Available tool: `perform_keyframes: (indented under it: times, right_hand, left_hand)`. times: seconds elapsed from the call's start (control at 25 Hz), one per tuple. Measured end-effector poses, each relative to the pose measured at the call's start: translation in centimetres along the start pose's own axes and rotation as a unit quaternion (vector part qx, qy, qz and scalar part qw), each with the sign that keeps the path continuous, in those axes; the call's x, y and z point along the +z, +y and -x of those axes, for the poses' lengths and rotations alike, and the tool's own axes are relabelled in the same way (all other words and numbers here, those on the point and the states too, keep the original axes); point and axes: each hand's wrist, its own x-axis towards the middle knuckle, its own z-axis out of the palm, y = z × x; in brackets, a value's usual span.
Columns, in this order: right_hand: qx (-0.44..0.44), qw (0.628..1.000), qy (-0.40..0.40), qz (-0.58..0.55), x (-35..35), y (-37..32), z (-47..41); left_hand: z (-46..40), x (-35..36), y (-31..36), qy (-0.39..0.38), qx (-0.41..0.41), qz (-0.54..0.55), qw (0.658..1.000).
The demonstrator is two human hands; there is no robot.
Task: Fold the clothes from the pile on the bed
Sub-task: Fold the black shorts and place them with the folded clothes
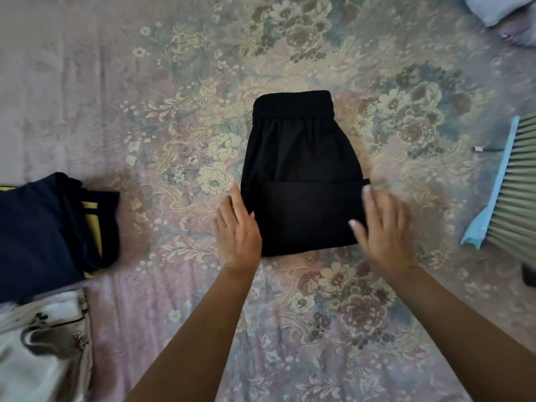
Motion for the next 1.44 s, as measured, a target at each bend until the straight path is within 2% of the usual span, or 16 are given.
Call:
perform_keyframes:
  times: [0.08,0.16,0.24,0.32,0.4,0.52,0.6,0.64,0.68,0.72,0.8,0.88,1.04,1.08,1.28,1.44]
  right_hand:
    - [-0.176,0.983,-0.049,0.008,0.3,0.9,0.5]
    - [-0.213,0.967,-0.136,0.023,0.7,2.2,0.2]
    - [-0.192,0.963,-0.186,0.023,0.7,3.2,-0.3]
    - [-0.154,0.96,-0.225,-0.071,0.4,3.6,-1.0]
    - [-0.007,0.93,-0.257,-0.264,-1.4,3.6,-2.1]
    - [0.205,0.854,-0.109,-0.465,-3.2,3.2,-5.4]
    - [0.291,0.762,-0.048,-0.576,-3.8,2.9,-8.2]
    - [0.31,0.73,-0.063,-0.606,-3.7,2.9,-9.2]
    - [0.303,0.732,-0.098,-0.602,-3.7,2.7,-10.0]
    - [0.286,0.756,-0.132,-0.574,-3.5,2.6,-10.4]
    - [0.254,0.808,-0.132,-0.515,-2.9,2.5,-10.6]
    - [0.242,0.817,-0.064,-0.519,-2.8,2.4,-11.3]
    - [0.238,0.797,0.049,-0.553,-2.1,1.2,-14.5]
    - [0.251,0.791,0.072,-0.553,-1.6,0.8,-15.3]
    - [0.279,0.838,0.078,-0.462,1.1,-0.1,-19.0]
    - [0.284,0.892,0.044,-0.348,2.8,0.2,-21.5]
  left_hand:
    - [-0.2,0.4,-1.1,0.058,0.192,-0.058,0.978]
    - [-0.2,0.4,-2.4,-0.034,0.381,-0.027,0.924]
    - [-0.5,0.0,-3.5,-0.154,0.413,-0.014,0.897]
    - [-1.1,-0.3,-4.1,-0.213,0.396,0.016,0.893]
    - [-1.8,-1.1,-4.3,-0.238,0.353,0.11,0.898]
    - [-4.7,-3.5,-2.9,-0.195,0.131,0.329,0.915]
    - [-7.5,-4.1,-1.5,-0.104,-0.073,0.488,0.864]
    - [-8.6,-4.3,-0.9,-0.062,-0.144,0.54,0.827]
    - [-9.4,-4.3,-0.4,-0.05,-0.182,0.564,0.804]
    - [-9.6,-4.1,-0.3,-0.075,-0.184,0.554,0.808]
    - [-8.5,-3.5,-0.6,-0.167,-0.132,0.448,0.868]
    - [-8.1,-3.1,-0.9,-0.166,-0.117,0.397,0.895]
    - [-11.4,-2.7,0.8,-0.069,-0.197,0.562,0.801]
    - [-12.2,-2.3,1.5,-0.052,-0.22,0.562,0.796]
    - [-14.3,0.7,3.4,-0.003,-0.277,0.311,0.909]
    - [-15.7,2.0,3.5,-0.039,-0.246,0.125,0.96]
